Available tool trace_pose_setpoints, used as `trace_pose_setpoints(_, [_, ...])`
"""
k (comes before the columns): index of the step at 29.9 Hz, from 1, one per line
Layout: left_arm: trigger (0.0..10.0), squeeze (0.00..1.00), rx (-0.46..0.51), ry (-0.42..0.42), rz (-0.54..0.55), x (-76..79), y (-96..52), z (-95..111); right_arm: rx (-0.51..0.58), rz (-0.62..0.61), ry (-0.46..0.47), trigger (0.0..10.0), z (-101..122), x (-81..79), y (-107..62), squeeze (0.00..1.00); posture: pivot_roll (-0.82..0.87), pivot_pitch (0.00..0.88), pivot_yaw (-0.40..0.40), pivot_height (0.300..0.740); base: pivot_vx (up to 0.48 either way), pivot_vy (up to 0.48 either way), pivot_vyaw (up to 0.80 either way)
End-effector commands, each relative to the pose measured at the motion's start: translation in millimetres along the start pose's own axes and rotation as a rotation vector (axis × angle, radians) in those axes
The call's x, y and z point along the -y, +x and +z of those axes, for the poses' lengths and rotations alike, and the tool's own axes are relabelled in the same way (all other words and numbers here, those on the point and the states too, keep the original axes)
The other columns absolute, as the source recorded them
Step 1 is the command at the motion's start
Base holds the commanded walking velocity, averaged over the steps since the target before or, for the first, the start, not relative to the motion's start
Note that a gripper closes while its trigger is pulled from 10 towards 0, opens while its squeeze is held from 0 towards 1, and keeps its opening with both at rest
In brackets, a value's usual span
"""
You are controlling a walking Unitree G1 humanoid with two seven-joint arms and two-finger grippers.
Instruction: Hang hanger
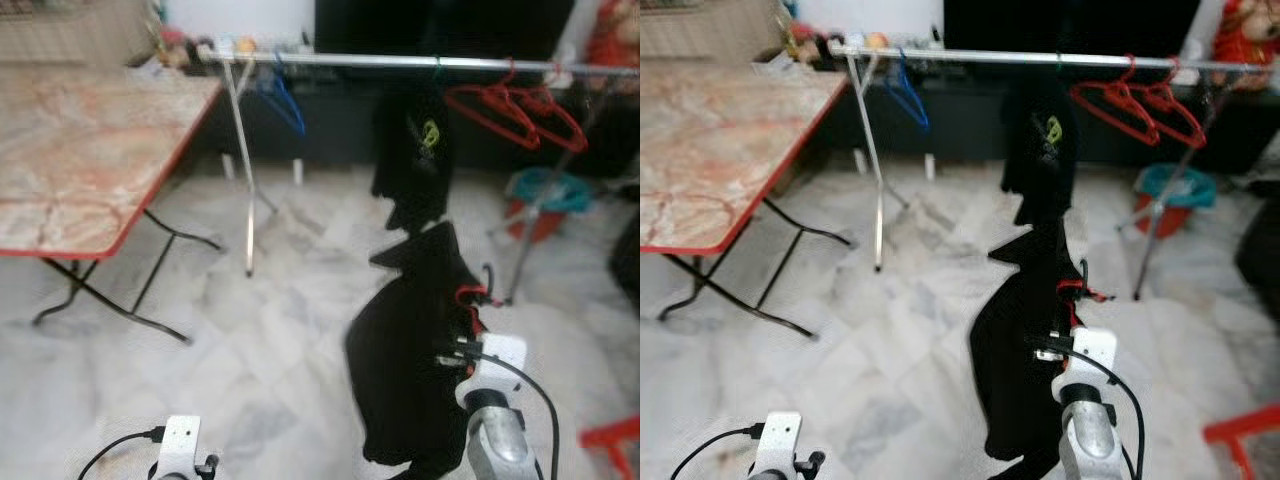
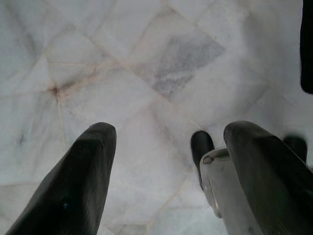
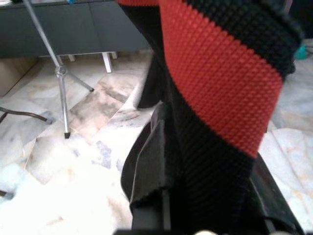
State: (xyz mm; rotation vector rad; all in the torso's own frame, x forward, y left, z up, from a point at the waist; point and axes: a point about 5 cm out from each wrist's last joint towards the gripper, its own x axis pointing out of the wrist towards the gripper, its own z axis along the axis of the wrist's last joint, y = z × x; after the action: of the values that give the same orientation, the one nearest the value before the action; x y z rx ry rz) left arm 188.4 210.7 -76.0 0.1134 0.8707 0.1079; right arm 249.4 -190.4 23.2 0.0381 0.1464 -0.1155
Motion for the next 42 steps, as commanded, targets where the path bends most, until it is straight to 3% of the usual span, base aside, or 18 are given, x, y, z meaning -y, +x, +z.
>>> trace_pose_setpoints(1, [10.0, 0.0, -0.002, 0.006, -0.004, 0.8, -0.7, -2, 0.031, -0.001, -0.01, 10.0, 7, 0.6, 3.7, 0.0, -0.02, 0.022, 0.004, 0.74, 0.0, 0.0, 0.0])
trace_pose_setpoints(10, [10.0, 0.0, 0.087, 0.02, -0.025, -3.1, 1.8, 16, 0.019, 0.005, -0.017, 10.0, 6, -0.9, 4.2, 0.0, -0.01, 0.028, 0.009, 0.74, 0.0, 0.0, 0.0])
trace_pose_setpoints(18, [10.0, 0.0, 0.311, 0.093, -0.077, -8.5, 2.0, 61, -0.008, 0.022, -0.046, 10.0, 5, -0.8, 4.7, 0.0, -0.01, 0.032, 0.014, 0.74, 0.0, 0.0, 0.0])
trace_pose_setpoints(22, [10.0, 0.0, 0.476, 0.115, -0.099, -12.7, -2.4, 94, -0.01, 0.054, -0.081, 10.0, 9, 1.5, 8.7, 0.0, -0.01, 0.035, 0.013, 0.74, 0.0, 0.0, 0.0])
trace_pose_setpoints(25, [10.0, 0.0, 0.636, 0.153, -0.153, -11.2, -10.8, 130, -0.027, 0.089, -0.185, 10.0, 18, 6.0, 14.8, 0.0, 0.0, 0.036, 0.014, 0.74, 0.0, 0.0, 0.0])
trace_pose_setpoints(26, [10.0, 0.0, 0.636, 0.153, -0.153, -11.2, -10.8, 130, -0.027, 0.089, -0.185, 10.0, 18, 6.0, 14.8, 0.0, 0.0, 0.036, 0.014, 0.74, 0.0, 0.0, 0.0])
trace_pose_setpoints(27, [10.0, 0.0, 0.696, 0.168, -0.189, -8.4, -15.2, 145, -0.028, 0.117, -0.218, 10.0, 23, 7.7, 18.4, 0.0, 0.0, 0.036, 0.016, 0.74, 0.0, 0.0, 0.0])
trace_pose_setpoints(30, [10.0, 0.0, 0.773, 0.213, -0.242, -3.2, -22.5, 167, -0.023, 0.185, -0.246, 10.0, 35, 7.7, 23.4, 0.0, 0.0, 0.033, 0.022, 0.74, 0.0, 0.0, 0.0])
trace_pose_setpoints(32, [10.0, 0.0, 0.834, 0.254, -0.309, 3.9, -30.5, 188, -0.02, 0.304, -0.305, 10.0, 50, 5.1, 27.2, 0.0, -0.01, 0.03, 0.025, 0.74, 0.0, 0.0, 0.0])
trace_pose_setpoints(35, [10.0, 0.0, 0.855, 0.313, -0.389, 12.0, -36.2, 198, -0.035, 0.414, -0.356, 10.0, 59, 0.8, 27.5, 0.0, -0.01, 0.026, 0.028, 0.74, 0.0, 0.0, 0.0])
trace_pose_setpoints(37, [10.0, 0.0, 0.868, 0.407, -0.492, 21.1, -43.6, 207, -0.05, 0.587, -0.414, 10.0, 71, -4.5, 23.4, 0.0, -0.01, 0.019, 0.03, 0.74, 0.0, 0.0, 0.0])
trace_pose_setpoints(42, [10.0, 0.0, 0.864, 0.481, -0.583, 24.8, -51.6, 214, -0.082, 0.733, -0.38, 10.0, 81, -5.1, 18.7, 0.0, -0.01, 0.011, 0.029, 0.74, 0.0, 0.0, 0.0])
